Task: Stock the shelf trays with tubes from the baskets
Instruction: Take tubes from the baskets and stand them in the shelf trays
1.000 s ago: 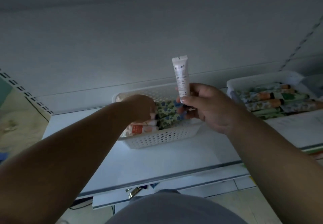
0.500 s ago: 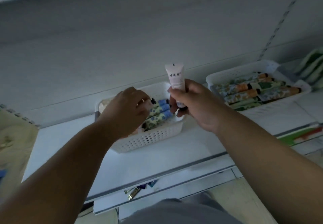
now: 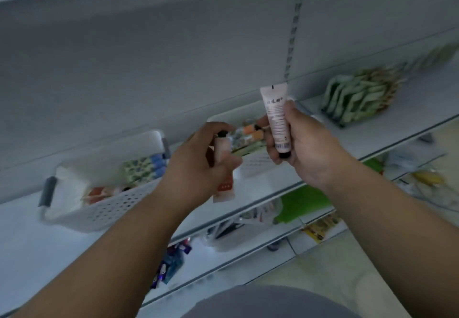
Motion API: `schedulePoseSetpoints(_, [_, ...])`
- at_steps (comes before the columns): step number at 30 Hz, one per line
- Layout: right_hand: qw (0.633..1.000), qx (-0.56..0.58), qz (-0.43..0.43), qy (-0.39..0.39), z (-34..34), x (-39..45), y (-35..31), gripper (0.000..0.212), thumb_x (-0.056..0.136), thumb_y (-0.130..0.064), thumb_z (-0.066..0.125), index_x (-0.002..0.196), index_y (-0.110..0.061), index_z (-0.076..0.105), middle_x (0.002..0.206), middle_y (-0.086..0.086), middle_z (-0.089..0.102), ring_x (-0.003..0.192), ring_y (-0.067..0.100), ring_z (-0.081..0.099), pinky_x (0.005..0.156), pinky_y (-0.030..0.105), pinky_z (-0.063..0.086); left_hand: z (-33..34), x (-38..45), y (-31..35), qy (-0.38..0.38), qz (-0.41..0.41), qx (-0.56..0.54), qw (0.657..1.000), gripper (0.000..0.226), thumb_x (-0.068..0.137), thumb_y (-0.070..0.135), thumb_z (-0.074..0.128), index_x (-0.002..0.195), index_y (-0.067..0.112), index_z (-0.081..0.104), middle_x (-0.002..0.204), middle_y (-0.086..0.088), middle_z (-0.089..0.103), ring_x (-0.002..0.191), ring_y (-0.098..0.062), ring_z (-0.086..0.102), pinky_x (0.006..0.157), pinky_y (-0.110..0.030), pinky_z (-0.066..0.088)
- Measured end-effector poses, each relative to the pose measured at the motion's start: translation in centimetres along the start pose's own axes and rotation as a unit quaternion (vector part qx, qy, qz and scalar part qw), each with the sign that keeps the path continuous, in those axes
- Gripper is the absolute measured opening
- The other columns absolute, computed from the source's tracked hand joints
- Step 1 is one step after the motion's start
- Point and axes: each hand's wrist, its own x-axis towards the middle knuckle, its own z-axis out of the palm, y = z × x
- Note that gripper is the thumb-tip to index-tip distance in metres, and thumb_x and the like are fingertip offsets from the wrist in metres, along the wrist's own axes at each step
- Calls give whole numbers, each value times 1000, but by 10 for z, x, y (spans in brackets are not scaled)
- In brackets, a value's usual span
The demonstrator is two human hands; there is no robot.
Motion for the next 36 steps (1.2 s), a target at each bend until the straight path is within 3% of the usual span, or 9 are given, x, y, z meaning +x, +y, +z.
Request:
schedulePoseSetpoints(5, [996,-58,-13,65,-137,-41,-30,21,100,-34,45,94,-15,51,71,4,54,57,17,48,53,31,36,119,33,67,52,-129,-221,965,30,77,20,79,82,17,49,77,-7,65,58,-21,67,52,-31,53])
schedulePoseSetpoints(7, [992,-77,-23,94,-188,-52,-43,11,98,-27,51,95,-17,50,69,3,53,57,17,48,52,30,36,165,48,95,44,-188,-355,915,28,82,14,73,78,11,46,78,-13,64,58,-22,68,54,-31,54])
schedulePoseSetpoints(10, [989,-85,-28,115,-242,-53,-60,8,98,-26,52,94,-19,50,69,3,51,55,17,46,49,28,35,213,68,129,19,-293,-515,806,15,90,12,63,80,9,54,79,-12,68,64,-19,68,55,-27,56])
schedulePoseSetpoints(12, [988,-81,-29,126,-268,-43,-68,9,100,-25,48,94,-19,50,70,5,49,55,17,45,47,25,36,238,81,143,-9,-344,-563,751,7,92,12,60,92,6,62,74,-12,70,64,-19,68,55,-26,56])
schedulePoseSetpoints(18, [977,-84,-62,185,-327,2,-77,17,102,-30,45,90,-26,57,68,5,51,55,17,46,50,27,36,301,133,162,-94,-353,-622,693,19,89,-2,56,105,1,66,91,-15,72,82,-21,68,69,-25,59])
schedulePoseSetpoints(22, [963,-143,-58,219,-368,23,-85,11,98,-28,54,91,-26,63,75,1,58,65,16,56,56,36,50,340,173,175,-127,-343,-605,707,16,89,-4,57,98,6,67,80,-8,72,73,-15,69,67,-23,59])
schedulePoseSetpoints(27, [939,-263,-70,212,-420,48,-103,8,93,-23,61,92,-18,68,77,7,69,74,18,65,80,39,54,370,193,189,-120,-311,-535,776,10,85,11,67,94,12,70,77,-1,69,68,-12,65,59,-24,54])
schedulePoseSetpoints(31, [916,-344,-83,191,-462,85,-106,11,91,-27,63,88,-18,67,77,0,68,71,7,63,69,32,51,400,210,197,-67,-276,-475,833,10,92,16,61,99,10,64,82,-2,69,61,-12,60,57,-28,51])
schedulePoseSetpoints(36, [881,-451,-108,91,-507,149,-108,21,85,-36,69,100,-22,63,88,-1,68,83,17,65,77,41,55,440,219,212,26,-287,-468,835,13,97,5,51,102,9,62,79,-8,57,59,-14,48,60,-32,42])
